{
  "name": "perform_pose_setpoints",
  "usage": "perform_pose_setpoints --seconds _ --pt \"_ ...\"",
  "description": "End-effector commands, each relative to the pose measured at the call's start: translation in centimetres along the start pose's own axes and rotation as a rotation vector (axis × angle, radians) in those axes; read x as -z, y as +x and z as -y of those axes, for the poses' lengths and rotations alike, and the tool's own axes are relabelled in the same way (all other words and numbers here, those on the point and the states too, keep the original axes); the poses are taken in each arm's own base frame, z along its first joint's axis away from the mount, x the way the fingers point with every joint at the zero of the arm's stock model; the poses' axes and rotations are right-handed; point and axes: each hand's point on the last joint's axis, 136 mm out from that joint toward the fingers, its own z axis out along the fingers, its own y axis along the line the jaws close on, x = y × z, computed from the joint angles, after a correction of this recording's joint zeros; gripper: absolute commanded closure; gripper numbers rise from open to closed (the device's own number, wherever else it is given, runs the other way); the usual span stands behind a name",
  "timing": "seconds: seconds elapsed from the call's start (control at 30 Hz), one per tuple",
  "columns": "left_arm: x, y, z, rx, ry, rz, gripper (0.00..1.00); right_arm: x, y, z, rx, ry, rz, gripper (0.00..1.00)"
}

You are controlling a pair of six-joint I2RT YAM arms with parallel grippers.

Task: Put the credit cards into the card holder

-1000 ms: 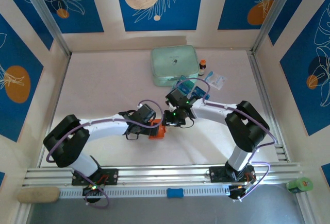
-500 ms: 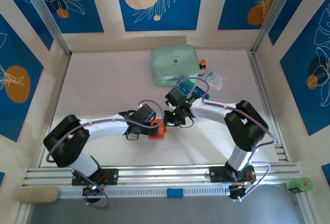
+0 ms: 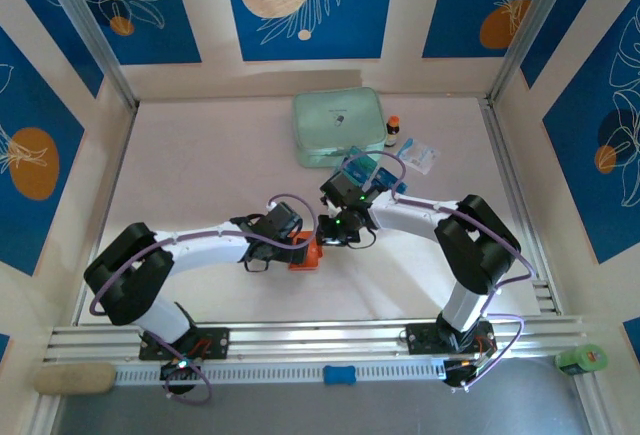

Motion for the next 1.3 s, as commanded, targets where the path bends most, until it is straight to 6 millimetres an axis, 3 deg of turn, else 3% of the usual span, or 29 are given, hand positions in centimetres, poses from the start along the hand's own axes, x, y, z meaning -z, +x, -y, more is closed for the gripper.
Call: perform_pose_setpoints --seconds 0.0,0.3,0.53,0.83,1.27 --pt "-1.1 2.8 -1.8 -0.037 -0.08 -0.086 0.0 0.1 1.2 0.2 0.008 0.01 -0.035 0.77" --pt "-1.0 2.9 -1.8 -0.041 -0.082 -0.087 0.0 0.0 1.0 -0.1 0.013 0.011 -0.036 0.77" --pt "-1.0 2.9 -1.9 -0.039 -0.083 -0.085 0.0 0.0 1.0 0.1 -0.001 0.009 -0.034 1.0" --pt "-1.2 3.1 -1.9 -0.038 -0.082 -0.088 0.0 0.3 0.9 -2.2 -0.008 -0.113 -0.043 1.0" --pt "-1.1 3.0 -1.8 -0.034 -0.078 -0.084 0.0 -1.9 1.3 -2.6 -0.018 -0.107 -0.088 1.0"
